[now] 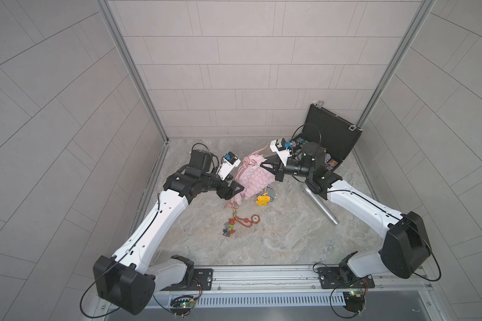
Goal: Remove the decoration from the bag
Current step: Adjust the bag.
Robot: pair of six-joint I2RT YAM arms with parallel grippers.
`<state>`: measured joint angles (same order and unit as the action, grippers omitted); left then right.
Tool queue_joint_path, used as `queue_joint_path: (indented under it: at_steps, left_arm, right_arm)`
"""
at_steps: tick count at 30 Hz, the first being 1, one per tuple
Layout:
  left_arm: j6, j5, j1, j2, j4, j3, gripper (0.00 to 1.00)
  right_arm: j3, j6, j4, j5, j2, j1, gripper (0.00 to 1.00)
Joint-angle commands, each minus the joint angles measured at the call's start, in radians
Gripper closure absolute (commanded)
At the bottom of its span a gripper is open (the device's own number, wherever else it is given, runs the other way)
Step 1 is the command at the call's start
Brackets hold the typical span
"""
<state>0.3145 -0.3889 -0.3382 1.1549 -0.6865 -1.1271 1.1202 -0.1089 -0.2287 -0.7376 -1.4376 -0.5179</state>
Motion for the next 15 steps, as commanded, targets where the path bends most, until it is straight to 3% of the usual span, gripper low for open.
queue_joint_path:
  at_steps: [1,9,15]
  left_arm:
    - [-0.033,0.084,0.006,-0.029,0.041,0.065,0.24]
    - [-0.109,0.158,0.052,-0.131,0.315,0.297,0.22]
    - [-0.165,0.078,0.073,-0.12,0.464,0.359,0.22]
  right_arm:
    - [0.032,-0.09,-0.084,0.011,0.041,0.004,1.0]
    - [0.025,-0.193,-0.173,0.009,0.049,0.017,1.0]
    - [0.028,-0.284,-0.239,0.018,0.046,0.02,1.0]
